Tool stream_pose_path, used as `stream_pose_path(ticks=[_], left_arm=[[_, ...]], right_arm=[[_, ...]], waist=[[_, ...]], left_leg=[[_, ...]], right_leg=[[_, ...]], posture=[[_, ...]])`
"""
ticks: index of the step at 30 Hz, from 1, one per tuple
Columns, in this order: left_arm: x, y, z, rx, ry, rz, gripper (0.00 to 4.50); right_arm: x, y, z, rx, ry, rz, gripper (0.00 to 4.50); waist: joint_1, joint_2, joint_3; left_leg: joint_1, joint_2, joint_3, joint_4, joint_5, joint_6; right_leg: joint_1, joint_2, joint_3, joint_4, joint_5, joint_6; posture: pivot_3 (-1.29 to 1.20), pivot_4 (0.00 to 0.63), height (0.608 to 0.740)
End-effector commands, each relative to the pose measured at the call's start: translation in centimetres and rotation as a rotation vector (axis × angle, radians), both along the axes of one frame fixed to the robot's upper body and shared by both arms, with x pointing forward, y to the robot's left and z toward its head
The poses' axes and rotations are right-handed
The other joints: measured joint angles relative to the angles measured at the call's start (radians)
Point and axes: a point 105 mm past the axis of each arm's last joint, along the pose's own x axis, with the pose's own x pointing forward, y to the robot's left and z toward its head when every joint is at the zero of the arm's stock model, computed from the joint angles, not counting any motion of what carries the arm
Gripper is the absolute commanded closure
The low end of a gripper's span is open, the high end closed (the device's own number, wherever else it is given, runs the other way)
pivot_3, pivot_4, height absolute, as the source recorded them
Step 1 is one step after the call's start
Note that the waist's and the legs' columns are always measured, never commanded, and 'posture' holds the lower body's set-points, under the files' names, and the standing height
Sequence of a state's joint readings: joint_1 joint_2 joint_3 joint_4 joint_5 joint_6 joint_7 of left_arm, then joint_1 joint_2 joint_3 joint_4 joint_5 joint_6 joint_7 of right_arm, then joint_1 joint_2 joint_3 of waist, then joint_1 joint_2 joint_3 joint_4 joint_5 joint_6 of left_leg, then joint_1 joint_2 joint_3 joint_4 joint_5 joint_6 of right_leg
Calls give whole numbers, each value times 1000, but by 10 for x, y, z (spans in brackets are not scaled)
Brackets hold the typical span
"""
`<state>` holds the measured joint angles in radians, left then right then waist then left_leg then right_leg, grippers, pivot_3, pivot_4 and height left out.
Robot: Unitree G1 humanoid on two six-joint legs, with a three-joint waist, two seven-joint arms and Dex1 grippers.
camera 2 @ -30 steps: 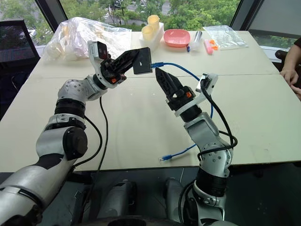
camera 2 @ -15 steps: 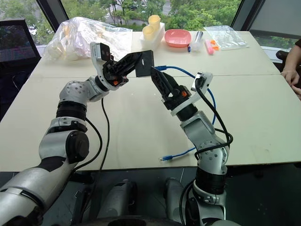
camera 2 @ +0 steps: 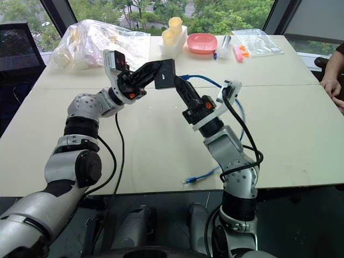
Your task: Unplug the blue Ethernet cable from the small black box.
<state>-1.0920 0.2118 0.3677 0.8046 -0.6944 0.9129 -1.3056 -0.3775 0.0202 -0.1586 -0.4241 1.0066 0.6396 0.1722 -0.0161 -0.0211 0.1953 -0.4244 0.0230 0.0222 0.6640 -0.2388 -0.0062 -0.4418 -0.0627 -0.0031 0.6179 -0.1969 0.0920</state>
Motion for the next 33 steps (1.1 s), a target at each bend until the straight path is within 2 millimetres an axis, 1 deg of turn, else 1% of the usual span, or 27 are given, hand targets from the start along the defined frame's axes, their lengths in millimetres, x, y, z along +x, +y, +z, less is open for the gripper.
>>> stream_pose_path(ticks=[1,4,5,7,10,11,15,18,19,22,23,25,27,29,30,33], left_arm=[[-3,1,11,-28,-48,-3,3965],[0,4,10,-17,-51,25,3965],[2,6,10,-10,-54,40,3965],[5,16,12,-2,-62,74,3965],[7,35,15,20,-78,122,3965],[8,40,16,30,-84,134,3965],[9,54,18,56,-89,174,3965],[10,58,17,68,-91,184,3965],[11,55,14,102,-101,196,3965],[22,34,-4,286,-203,317,3965],[27,20,-12,372,-269,383,3965],[33,-2,-22,478,-398,488,3965],[37,-19,-27,511,-478,573,3965],[38,-33,-30,505,-512,633,3965],[37,-39,-33,504,-526,644,3965],[37,-53,-44,520,-547,693,3965]], right_arm=[[0,3,3,-24,-17,1,4384],[1,3,0,-36,-9,-11,4384],[3,-1,1,-22,-6,-26,4384],[8,-16,5,26,2,-81,4384],[16,-47,10,104,16,-189,4384],[18,-55,11,113,18,-211,4384],[21,-71,11,109,21,-267,4384],[23,-75,12,111,23,-278,4384],[24,-76,12,105,27,-281,4384],[32,-81,7,69,64,-315,4384],[42,-86,-2,14,118,-357,4384],[59,-99,-17,-74,225,-436,4384],[74,-116,-31,-168,336,-525,4384],[86,-132,-43,-277,430,-605,4384],[89,-137,-47,-340,451,-630,4384],[96,-142,-58,-488,481,-652,4384]], waist=[[0,0,0],[1,0,0],[1,0,0],[0,0,0],[-2,0,0],[-2,0,0],[0,0,0],[3,0,0],[6,0,0],[6,0,0],[5,0,0],[7,0,0],[7,0,0],[7,0,0],[7,0,0],[2,0,0]], left_leg=[[0,0,0,0,0,0],[0,0,0,0,0,0],[0,0,0,0,0,0],[0,0,0,0,0,0],[0,0,0,0,0,0],[0,0,0,0,0,0],[-1,1,0,0,0,0],[0,1,0,-1,0,0],[0,1,0,-1,0,0],[0,1,1,-1,0,0],[0,0,1,0,0,0],[-1,0,2,0,0,0],[-1,-1,4,0,0,0],[-1,-1,4,0,0,0],[-2,-1,5,-1,0,0],[-2,-1,5,-1,-1,2]], right_leg=[[0,0,0,0,0,0],[0,0,0,0,0,0],[0,0,0,0,0,0],[0,0,0,0,0,0],[0,0,0,0,0,0],[0,0,0,0,0,0],[0,0,0,-1,0,0],[0,0,0,-2,0,0],[0,0,0,-1,0,0],[0,-1,0,-1,0,-1],[0,-1,1,-2,0,-1],[1,-2,1,-3,-1,-2],[0,-3,2,-4,-1,-4],[0,-3,3,-4,-1,-4],[-1,-3,3,-4,-1,-3],[-2,-2,3,-4,0,-1]], posture=[[0,150,740],[0,150,740],[0,150,740],[0,150,740],[0,150,740],[0,150,740],[0,150,740],[0,150,740],[0,150,740],[0,150,740],[0,150,740],[0,150,740],[0,150,740],[0,150,740],[0,150,740],[0,150,740]])
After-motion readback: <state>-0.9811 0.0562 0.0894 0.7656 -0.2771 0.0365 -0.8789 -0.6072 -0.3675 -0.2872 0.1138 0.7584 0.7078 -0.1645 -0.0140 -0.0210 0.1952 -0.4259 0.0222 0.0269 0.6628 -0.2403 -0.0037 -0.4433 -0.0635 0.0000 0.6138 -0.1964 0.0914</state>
